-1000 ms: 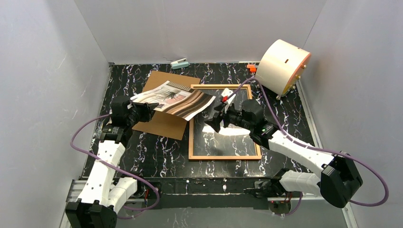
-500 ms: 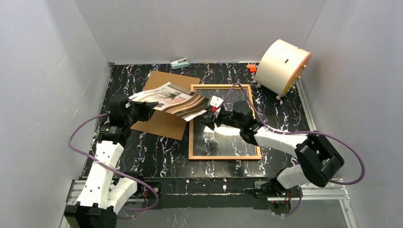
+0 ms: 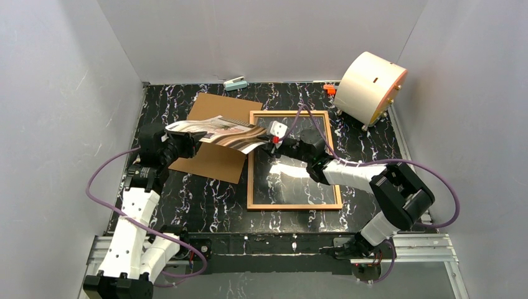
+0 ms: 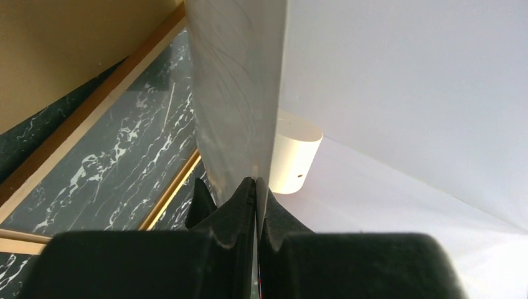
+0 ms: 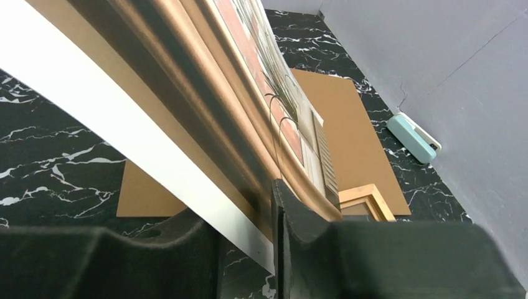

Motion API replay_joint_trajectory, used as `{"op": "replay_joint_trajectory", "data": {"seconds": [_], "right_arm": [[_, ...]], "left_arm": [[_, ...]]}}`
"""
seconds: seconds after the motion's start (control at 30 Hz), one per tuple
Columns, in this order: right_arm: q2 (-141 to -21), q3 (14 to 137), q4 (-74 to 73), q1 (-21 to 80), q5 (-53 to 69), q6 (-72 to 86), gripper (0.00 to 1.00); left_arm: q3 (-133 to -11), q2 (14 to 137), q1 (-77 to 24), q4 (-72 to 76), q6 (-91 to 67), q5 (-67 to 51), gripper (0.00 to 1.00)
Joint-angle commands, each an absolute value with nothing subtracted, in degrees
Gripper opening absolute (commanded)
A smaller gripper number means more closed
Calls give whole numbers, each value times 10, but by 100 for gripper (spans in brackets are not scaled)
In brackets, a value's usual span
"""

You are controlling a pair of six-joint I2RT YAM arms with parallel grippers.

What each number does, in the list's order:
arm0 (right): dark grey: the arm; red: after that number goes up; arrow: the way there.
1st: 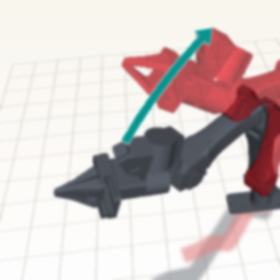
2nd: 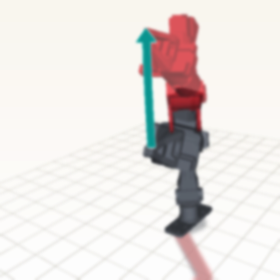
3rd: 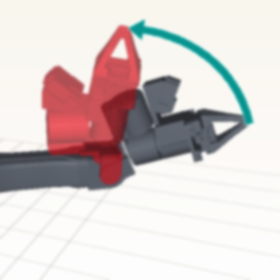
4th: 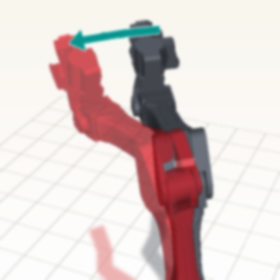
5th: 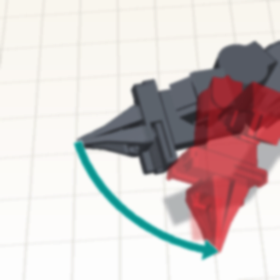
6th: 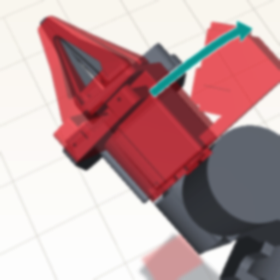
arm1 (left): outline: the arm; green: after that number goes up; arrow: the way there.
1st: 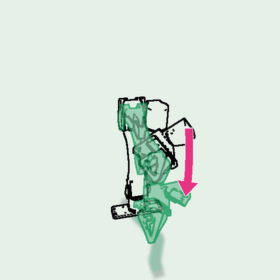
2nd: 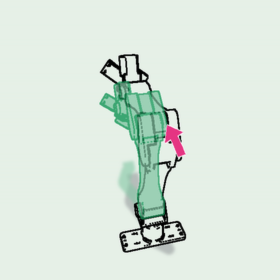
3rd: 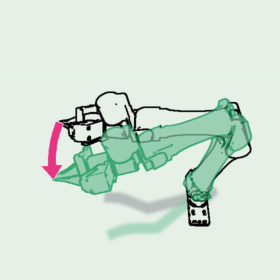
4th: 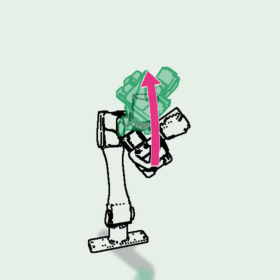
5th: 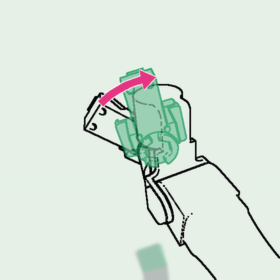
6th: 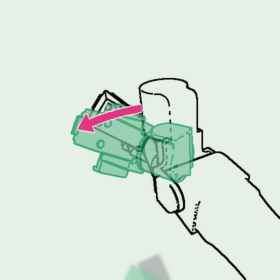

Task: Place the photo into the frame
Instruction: Turn over the photo from the photo frame.

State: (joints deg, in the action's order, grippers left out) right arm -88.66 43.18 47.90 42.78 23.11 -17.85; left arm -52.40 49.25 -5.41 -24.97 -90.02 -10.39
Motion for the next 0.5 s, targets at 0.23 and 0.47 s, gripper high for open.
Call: {"op": "replay_joint_trajectory", "data": {"seconds": [0.23,0.47], "right_arm": [[-871,463,525,432,253,-160,1],[-803,448,519,431,250,-120,1]], "left_arm": [[-564,482,-52,-266,-900,-109,4],[-609,483,-52,-256,-855,-68,67]]}}
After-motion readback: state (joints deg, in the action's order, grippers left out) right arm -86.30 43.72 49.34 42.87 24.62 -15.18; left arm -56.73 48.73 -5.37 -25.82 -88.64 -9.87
